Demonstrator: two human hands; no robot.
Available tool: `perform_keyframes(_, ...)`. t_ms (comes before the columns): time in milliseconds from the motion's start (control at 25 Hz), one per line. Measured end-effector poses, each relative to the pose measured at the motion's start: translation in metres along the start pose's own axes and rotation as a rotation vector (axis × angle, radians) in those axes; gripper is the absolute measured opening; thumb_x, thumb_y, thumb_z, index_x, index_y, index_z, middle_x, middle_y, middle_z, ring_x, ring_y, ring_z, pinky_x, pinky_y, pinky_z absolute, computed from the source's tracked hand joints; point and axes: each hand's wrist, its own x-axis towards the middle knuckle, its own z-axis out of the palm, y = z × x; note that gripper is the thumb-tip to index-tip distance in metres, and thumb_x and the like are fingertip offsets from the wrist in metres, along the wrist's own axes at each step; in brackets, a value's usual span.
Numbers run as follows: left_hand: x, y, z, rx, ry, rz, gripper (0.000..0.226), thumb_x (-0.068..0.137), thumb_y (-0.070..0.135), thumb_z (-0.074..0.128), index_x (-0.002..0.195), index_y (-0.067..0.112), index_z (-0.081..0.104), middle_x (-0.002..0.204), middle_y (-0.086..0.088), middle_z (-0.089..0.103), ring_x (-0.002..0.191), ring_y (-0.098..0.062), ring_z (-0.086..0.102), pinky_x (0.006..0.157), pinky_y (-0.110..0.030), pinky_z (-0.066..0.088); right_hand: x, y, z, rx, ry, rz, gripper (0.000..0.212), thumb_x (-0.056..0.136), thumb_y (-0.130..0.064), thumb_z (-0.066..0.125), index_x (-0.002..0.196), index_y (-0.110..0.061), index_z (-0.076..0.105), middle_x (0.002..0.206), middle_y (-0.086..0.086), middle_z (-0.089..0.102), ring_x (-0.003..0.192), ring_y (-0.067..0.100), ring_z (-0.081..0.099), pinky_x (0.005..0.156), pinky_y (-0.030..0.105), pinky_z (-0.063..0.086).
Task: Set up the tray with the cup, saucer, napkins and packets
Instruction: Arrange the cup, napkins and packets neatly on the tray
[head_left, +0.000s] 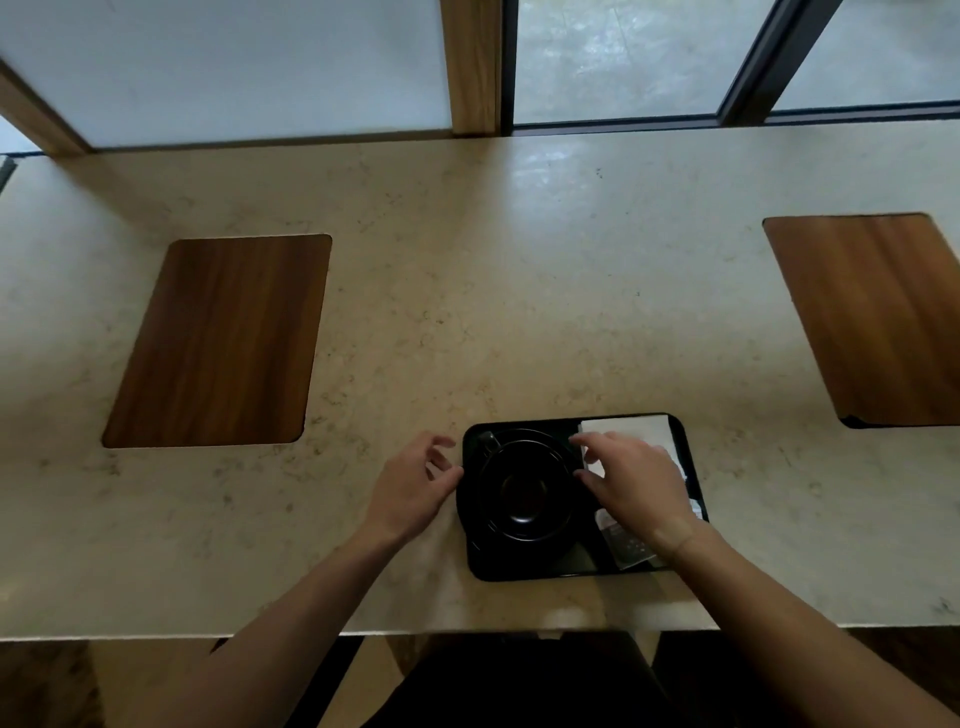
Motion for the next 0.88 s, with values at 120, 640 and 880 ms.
perform_keyframes(120,-0.022,-0.01,0.004,-0.059,-0.036,-0.06,0.033,0.086,0.032,0.069,0.114,0.026,0.053,0.092,0.008,0.064,0.075,-0.007,0.063,0.072,-0.031,0.056,0.028,-0.004,-0.005,-0.003,-0.061,-0.111,0.04,0.088,-0.034,0.063,0.127,-0.037,0.057,0.106,-0.008,0.069,0.092,0.015,0.064,0.068,0.027,0.045)
perform_keyframes(640,-0.036,-0.018,0.021,-0.167,-0.06,-0.13,0.027,0.083,0.017,0.069,0.103,0.029,0.055,0.081,0.002,0.068,0.075,-0.009,0.066,0.075,-0.033,0.056,0.052,-0.009,-0.003,0.051,-0.203,-0.095,0.031,0.092,-0.022,0.058,0.117,-0.039,0.065,0.1,-0.005,0.072,0.086,0.014,0.065,0.062,0.025,0.042)
perform_keyframes(880,-0.014,-0.014,0.014,-0.087,-0.049,-0.069,0.026,0.085,0.019,0.068,0.107,0.031,0.061,0.08,0.008,0.068,0.075,-0.002,0.064,0.071,-0.026,0.054,0.036,-0.005,-0.005,0.011,-0.195,-0.011,0.033,0.089,-0.022,0.061,0.119,-0.036,0.062,0.102,-0.007,0.072,0.092,0.016,0.064,0.06,0.027,0.045)
